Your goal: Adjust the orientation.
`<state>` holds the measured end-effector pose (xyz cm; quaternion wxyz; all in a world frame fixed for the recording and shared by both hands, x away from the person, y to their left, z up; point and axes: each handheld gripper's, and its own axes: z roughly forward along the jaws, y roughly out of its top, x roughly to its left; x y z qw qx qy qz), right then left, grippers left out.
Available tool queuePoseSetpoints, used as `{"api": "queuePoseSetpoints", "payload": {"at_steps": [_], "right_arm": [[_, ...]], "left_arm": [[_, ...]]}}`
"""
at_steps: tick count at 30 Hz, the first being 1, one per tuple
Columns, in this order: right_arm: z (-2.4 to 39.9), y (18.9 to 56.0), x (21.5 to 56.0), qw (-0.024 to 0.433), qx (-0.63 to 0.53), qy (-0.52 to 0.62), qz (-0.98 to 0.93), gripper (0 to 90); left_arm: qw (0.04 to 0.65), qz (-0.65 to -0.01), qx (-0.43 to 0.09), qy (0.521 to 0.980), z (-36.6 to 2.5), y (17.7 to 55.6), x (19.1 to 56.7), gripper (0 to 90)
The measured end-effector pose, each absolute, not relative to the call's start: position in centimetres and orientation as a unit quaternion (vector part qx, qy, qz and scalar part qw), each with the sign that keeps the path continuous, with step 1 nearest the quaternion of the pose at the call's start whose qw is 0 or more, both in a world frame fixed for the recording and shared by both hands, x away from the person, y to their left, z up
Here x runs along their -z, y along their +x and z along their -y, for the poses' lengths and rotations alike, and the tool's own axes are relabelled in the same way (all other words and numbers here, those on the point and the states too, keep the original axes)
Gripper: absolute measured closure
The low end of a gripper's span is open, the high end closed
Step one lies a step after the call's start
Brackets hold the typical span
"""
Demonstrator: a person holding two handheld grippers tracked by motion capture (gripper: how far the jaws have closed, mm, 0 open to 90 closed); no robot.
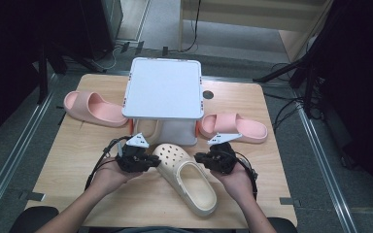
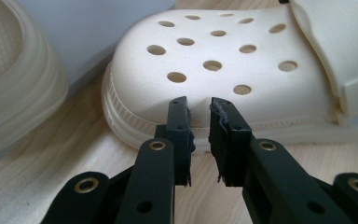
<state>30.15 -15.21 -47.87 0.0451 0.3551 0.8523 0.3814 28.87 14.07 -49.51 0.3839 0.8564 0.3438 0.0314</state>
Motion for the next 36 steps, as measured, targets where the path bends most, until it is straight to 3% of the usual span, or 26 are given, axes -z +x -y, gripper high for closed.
{"api": "queuePoseSetpoints", "payload": {"at_steps": [13,28,36], "right_arm": [[14.8,28.6,48.3,0.032,-0.383,0.368,-0.847,83.2],[14.7,27.0,48.4,0.052,-0.392,0.385,-0.834,83.0],[15.9,26.2,47.1,0.065,-0.42,0.407,-0.808,76.1]], "left_arm": [[0.385,-0.342,-0.026,0.857,-13.4,30.2,49.5,77.8],[0.384,-0.333,-0.038,0.86,-12.4,31.1,49.4,78.6],[0.373,-0.329,-0.03,0.867,-12.4,31.1,48.3,64.9]]}}
